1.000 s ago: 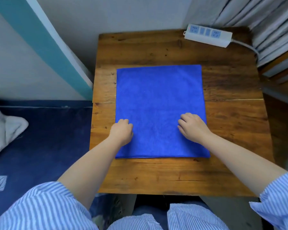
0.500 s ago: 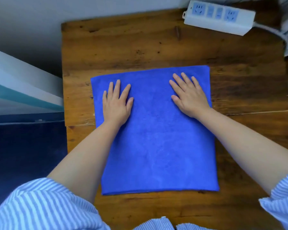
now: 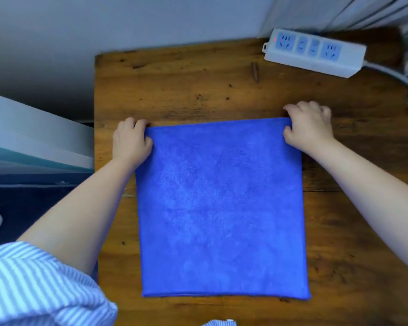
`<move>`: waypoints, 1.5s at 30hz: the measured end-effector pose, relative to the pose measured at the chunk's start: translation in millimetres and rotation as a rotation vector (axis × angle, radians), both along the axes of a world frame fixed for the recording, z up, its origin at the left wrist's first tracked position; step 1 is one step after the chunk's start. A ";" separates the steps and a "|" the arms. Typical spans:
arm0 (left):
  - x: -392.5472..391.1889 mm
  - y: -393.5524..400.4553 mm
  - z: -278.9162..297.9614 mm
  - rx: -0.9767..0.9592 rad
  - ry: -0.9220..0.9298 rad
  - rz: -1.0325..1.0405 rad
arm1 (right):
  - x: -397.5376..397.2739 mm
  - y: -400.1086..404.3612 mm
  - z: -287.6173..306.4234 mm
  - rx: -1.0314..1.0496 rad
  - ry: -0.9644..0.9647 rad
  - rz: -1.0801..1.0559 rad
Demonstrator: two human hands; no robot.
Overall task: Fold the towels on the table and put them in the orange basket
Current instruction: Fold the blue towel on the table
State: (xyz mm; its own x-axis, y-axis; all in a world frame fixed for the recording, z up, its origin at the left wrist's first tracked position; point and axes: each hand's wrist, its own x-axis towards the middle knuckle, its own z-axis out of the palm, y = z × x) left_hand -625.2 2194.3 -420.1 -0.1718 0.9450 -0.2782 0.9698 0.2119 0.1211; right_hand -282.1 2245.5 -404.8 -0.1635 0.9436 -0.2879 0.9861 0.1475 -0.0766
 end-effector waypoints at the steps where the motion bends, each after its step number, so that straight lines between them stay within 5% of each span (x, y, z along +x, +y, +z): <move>1: 0.3 1.7 4.5 -0.032 0.033 -0.015 | -3.4 2.7 3.7 -0.035 -0.047 -0.017; 7: 2.0 -9.2 28.7 -0.047 0.077 -0.017 | 0.2 -5.8 32.5 -0.092 -0.013 -0.036; 12: 0.0 -41.5 52.3 0.058 0.023 0.013 | 13.6 -51.9 63.6 0.066 0.086 -0.139; 19: -6.6 -132.5 82.5 0.079 0.051 -0.211 | 17.6 -149.1 94.4 0.136 0.061 -0.158; 30: -1.1 -252.9 83.9 0.022 0.104 -0.364 | 29.6 -280.7 85.5 0.179 0.022 -0.203; 45: 18.0 -309.6 65.5 -0.087 0.275 -0.460 | 44.9 -335.3 54.3 0.166 0.108 -0.174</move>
